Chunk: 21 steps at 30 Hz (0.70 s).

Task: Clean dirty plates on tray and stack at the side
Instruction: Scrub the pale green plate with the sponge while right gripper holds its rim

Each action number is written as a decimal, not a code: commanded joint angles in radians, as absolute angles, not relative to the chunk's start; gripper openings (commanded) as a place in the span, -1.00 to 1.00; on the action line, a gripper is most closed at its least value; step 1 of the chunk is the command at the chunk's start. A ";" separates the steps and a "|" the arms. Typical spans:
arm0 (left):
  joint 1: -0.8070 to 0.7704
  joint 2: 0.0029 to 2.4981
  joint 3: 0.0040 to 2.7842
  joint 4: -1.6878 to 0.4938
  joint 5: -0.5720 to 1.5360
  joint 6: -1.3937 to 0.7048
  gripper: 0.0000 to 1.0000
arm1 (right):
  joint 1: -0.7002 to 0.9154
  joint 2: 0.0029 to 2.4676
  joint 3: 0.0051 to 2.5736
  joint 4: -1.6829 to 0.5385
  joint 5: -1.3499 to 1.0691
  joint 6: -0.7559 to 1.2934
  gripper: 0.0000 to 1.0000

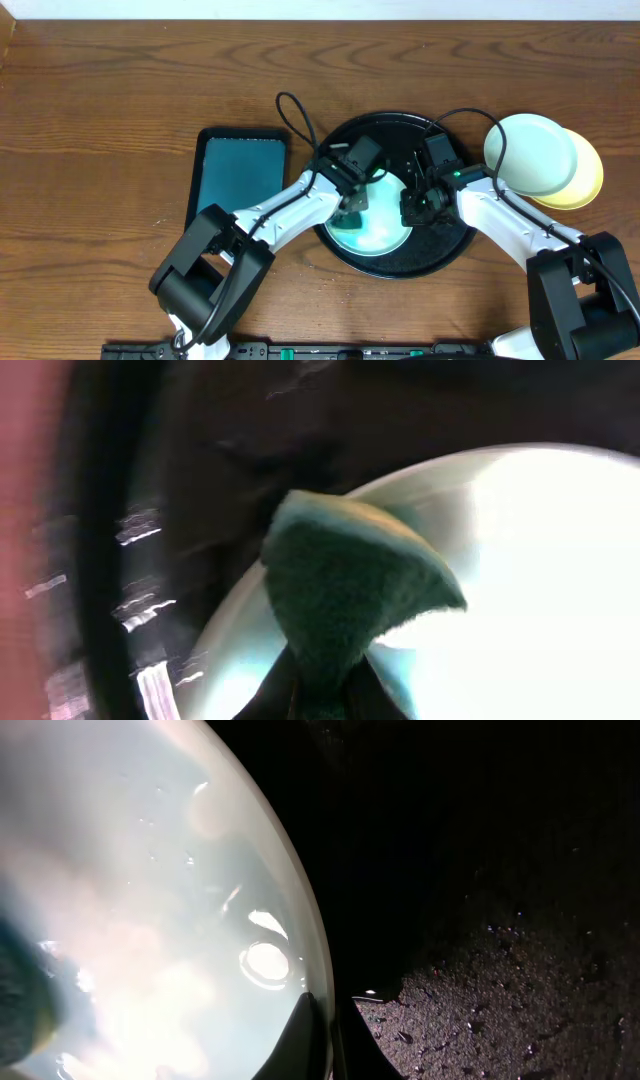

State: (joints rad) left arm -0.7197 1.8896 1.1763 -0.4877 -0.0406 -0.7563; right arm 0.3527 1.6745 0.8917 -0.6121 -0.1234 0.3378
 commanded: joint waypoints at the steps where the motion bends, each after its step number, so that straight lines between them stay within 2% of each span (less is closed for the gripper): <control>1: -0.729 1.937 1.149 -0.356 0.242 -0.768 -0.85 | 0.362 1.688 0.878 -0.620 -0.034 0.336 -0.98; 3: -0.764 1.944 1.149 -0.269 0.329 -0.801 -0.85 | 0.362 1.688 0.878 -0.620 -0.034 0.336 -0.98; 5: -0.790 1.944 1.149 -0.247 0.329 -0.802 -0.85 | 0.362 1.688 0.878 -0.620 -0.034 0.336 -0.98; 11: -0.808 1.944 1.148 -0.284 0.315 -0.793 -0.85 | 0.362 1.688 0.878 -0.621 -0.034 0.336 -0.98; 14: -0.780 1.944 1.149 -0.365 0.244 -0.757 -0.85 | 0.362 1.688 0.878 -0.621 -0.034 0.336 -0.98; 17: -0.729 1.933 1.151 -0.537 0.040 -0.756 -0.85 | 0.361 1.688 0.878 -0.624 -0.034 0.336 -0.98; 21: -0.696 1.884 1.163 -0.653 -0.163 -0.705 -0.85 | 0.362 1.688 0.878 -0.624 -0.034 0.336 -0.98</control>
